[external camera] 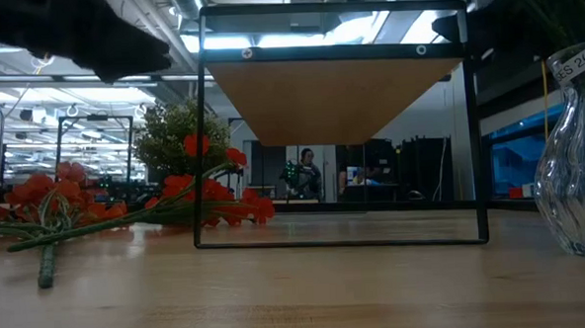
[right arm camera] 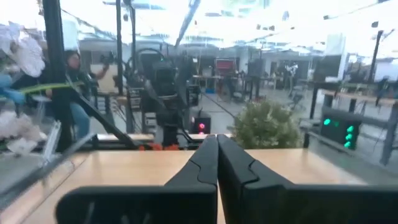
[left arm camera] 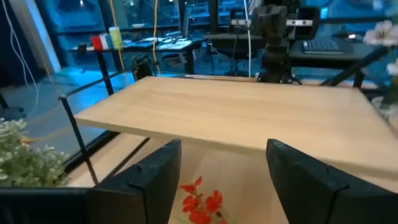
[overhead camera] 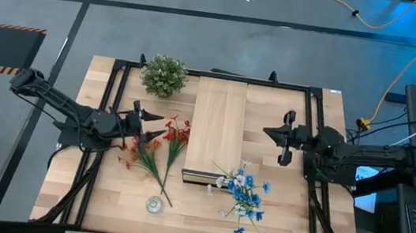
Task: Pick and place flowers into a vace then onto a shelf
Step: Put the red flowers into the left transparent flower vase
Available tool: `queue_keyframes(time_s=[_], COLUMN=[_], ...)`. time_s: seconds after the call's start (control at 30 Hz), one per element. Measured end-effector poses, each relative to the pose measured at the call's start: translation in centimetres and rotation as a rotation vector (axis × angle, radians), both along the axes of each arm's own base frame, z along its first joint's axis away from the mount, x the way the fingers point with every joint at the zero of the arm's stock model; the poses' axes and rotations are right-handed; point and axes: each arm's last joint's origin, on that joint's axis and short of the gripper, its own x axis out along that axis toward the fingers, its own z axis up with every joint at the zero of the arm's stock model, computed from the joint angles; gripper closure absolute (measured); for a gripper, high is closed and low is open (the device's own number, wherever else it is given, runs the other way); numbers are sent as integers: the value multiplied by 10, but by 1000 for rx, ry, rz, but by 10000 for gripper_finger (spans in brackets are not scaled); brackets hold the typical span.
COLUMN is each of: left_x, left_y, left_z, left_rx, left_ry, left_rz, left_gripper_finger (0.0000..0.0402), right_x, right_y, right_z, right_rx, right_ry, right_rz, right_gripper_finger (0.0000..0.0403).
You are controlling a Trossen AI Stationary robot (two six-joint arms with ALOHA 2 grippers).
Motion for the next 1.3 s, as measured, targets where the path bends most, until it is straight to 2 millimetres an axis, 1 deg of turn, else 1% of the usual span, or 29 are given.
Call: queue_keyframes(time_s=[0.07,0.13,0.33,0.47,0.57,0.63,0.73,0.83,0.97,1.13,1.3], left_x=[4,9,26,38,47,52,61,68,77,88,96], left_y=[-1,-3,-11,-22,-33,-39,-45,-46,-44,-41,-36], left_z=[8,17,39,50,52,50,43,32,16,-3,-18], left_rx=[-26,-39,-23,-124,-209,-249,-331,-454,-582,-597,-691], left_ry=[10,63,347,439,515,559,578,589,655,729,791], left_rz=[5,25,138,154,129,126,187,261,331,393,450], left_gripper_finger=[172,173,175,174,174,174,174,174,174,174,174], right_x=[0,1,1,1,1,1,1,2,2,2,2], right_y=[0,1,3,4,4,4,4,4,4,4,4], right_z=[-3,-4,-3,-4,-6,-7,-9,-10,-13,-14,-14], right_rx=[36,71,79,79,81,82,82,83,85,61,59], right_ry=[9,15,10,19,41,54,67,76,115,123,124], right_rz=[10,21,41,44,43,43,43,43,41,38,38], right_gripper_finger=[403,403,403,403,403,403,403,403,403,403,403])
